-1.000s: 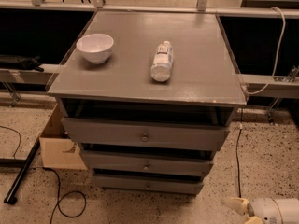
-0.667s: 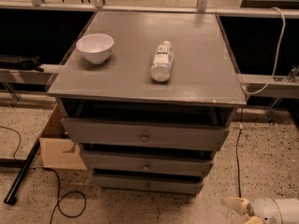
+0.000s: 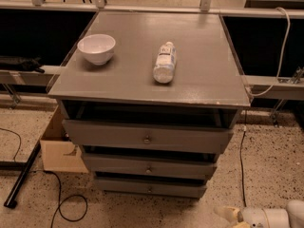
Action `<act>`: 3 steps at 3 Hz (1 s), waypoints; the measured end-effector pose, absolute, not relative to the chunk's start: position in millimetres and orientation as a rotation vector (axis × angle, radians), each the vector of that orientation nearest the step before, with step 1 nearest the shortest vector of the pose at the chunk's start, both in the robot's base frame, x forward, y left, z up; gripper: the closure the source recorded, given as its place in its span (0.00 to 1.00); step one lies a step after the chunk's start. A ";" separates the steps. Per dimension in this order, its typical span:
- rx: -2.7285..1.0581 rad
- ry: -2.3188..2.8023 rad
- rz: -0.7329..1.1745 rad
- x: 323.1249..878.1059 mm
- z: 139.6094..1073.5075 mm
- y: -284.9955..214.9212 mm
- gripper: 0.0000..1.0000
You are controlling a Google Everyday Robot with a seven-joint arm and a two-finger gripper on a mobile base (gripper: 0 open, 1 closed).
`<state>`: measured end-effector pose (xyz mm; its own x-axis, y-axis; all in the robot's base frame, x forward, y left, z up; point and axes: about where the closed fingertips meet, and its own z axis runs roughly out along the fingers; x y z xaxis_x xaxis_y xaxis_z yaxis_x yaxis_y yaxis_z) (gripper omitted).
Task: Open bottom drawer
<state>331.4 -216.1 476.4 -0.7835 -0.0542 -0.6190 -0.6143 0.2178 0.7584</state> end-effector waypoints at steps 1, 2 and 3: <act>-0.571 2.063 1.640 332.5 443.9 -199.5 0.00; -0.572 2.062 1.640 332.5 443.9 -199.5 0.00; -0.604 1.939 1.591 339.5 452.5 -191.8 0.00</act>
Offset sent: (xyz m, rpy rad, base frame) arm 0.0013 0.0138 -0.0279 0.0072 0.0492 -0.0019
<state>339.5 -191.8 452.5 -0.7451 0.0038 -0.6670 -0.6534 0.1968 0.7310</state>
